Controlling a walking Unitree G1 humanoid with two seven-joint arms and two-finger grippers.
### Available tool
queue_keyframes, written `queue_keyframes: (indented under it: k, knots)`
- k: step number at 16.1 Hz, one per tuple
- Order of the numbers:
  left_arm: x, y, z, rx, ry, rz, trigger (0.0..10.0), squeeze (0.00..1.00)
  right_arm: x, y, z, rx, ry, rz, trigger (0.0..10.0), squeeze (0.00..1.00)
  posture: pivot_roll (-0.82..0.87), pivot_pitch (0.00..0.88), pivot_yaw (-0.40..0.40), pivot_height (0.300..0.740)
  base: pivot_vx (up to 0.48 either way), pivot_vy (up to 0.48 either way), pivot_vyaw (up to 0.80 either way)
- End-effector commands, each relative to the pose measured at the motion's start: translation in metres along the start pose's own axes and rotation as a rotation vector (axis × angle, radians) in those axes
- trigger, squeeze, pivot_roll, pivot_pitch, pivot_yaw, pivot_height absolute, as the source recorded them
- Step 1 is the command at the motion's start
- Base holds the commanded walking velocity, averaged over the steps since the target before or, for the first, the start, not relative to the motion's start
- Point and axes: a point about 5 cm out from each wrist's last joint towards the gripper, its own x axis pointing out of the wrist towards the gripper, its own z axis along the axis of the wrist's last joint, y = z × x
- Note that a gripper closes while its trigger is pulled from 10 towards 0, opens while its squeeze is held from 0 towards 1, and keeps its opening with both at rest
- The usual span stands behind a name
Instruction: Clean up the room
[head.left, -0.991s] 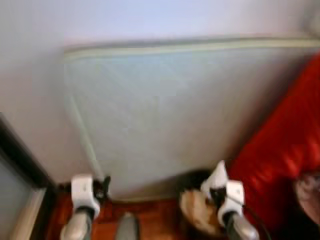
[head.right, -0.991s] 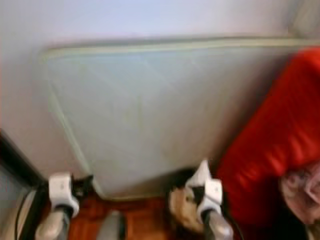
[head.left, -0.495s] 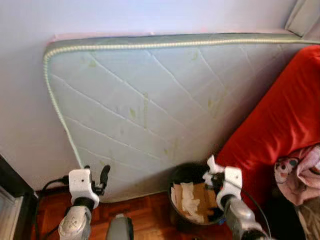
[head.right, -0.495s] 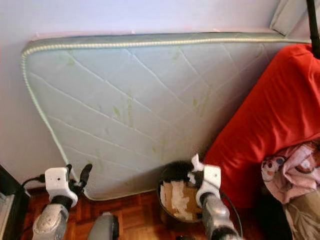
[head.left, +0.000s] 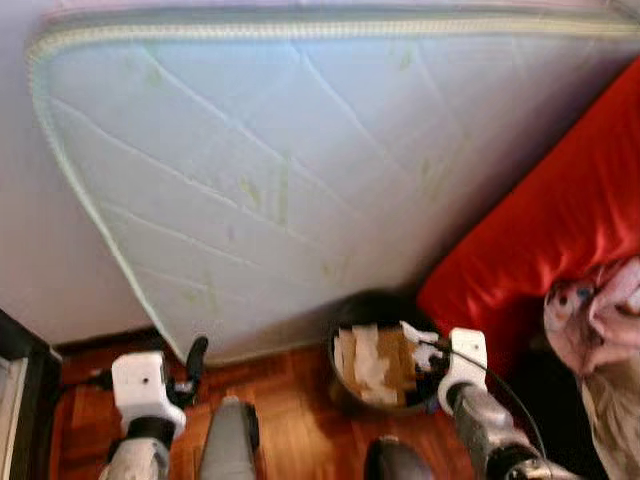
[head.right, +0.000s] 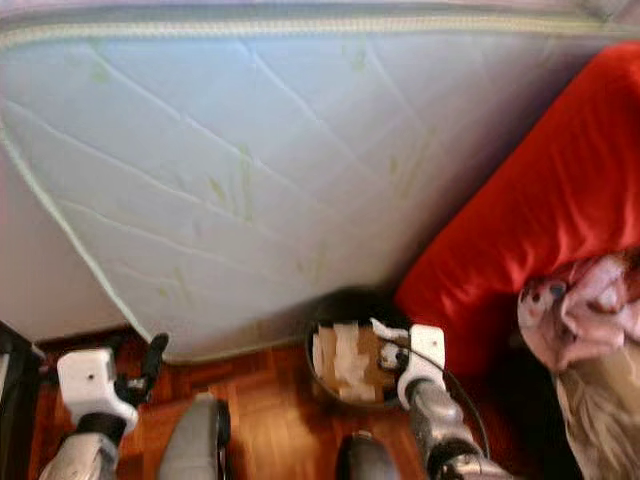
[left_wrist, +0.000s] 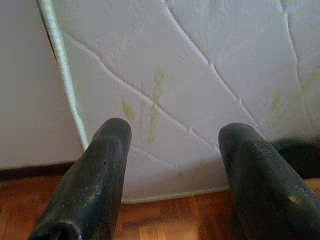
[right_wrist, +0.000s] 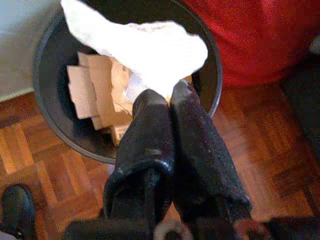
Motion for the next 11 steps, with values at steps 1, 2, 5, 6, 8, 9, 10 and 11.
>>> queue_keyframes:
  k: [1,2,5,6,8,9,10,11]
  knots:
    - [-0.005,-0.005,0.004,-0.017,0.013,-0.01,10.0,0.0,0.0,-0.005,0.0,-0.02,0.017,-0.007,10.0,0.0,0.22,0.313,-0.159,0.635,0.0,0.0,0.0]
    - [-0.01,-0.007,0.011,-0.019,0.016,-0.01,10.0,0.0,0.001,-0.003,0.005,-0.033,0.006,0.009,10.0,0.0,0.22,0.344,-0.163,0.635,0.0,0.0,0.0]
    - [-0.016,-0.01,0.021,-0.016,0.017,-0.012,10.0,0.0,0.003,0.005,0.011,-0.04,-0.005,0.038,10.0,0.0,0.24,0.389,-0.163,0.635,0.0,0.0,0.0]
    - [-0.019,-0.011,0.026,-0.017,0.019,-0.009,10.0,0.0,0.003,0.008,0.013,-0.041,-0.006,0.047,10.0,0.13,0.24,0.401,-0.167,0.635,0.0,0.0,0.0]
    - [-0.028,-0.014,0.031,-0.021,0.039,-0.004,10.0,0.0,0.005,0.016,0.017,-0.063,-0.011,0.079,10.0,1.0,0.24,0.432,-0.17,0.635,0.0,0.0,0.0]
    - [-0.03,-0.014,0.029,-0.023,0.048,-0.002,10.0,0.0,0.005,0.017,0.018,-0.066,-0.011,0.085,10.0,1.0,0.24,0.438,-0.171,0.635,0.0,0.0,0.0]
    - [-0.033,-0.015,0.029,-0.024,0.056,-0.001,10.0,0.0,0.005,0.018,0.018,-0.071,-0.011,0.089,10.0,1.0,0.23,0.444,-0.176,0.635,0.0,0.0,0.0]
    - [-0.035,-0.016,0.03,-0.025,0.063,0.0,10.0,0.0,0.005,0.018,0.018,-0.077,-0.01,0.097,10.0,1.0,0.23,0.446,-0.178,0.635,0.0,0.0,0.0]
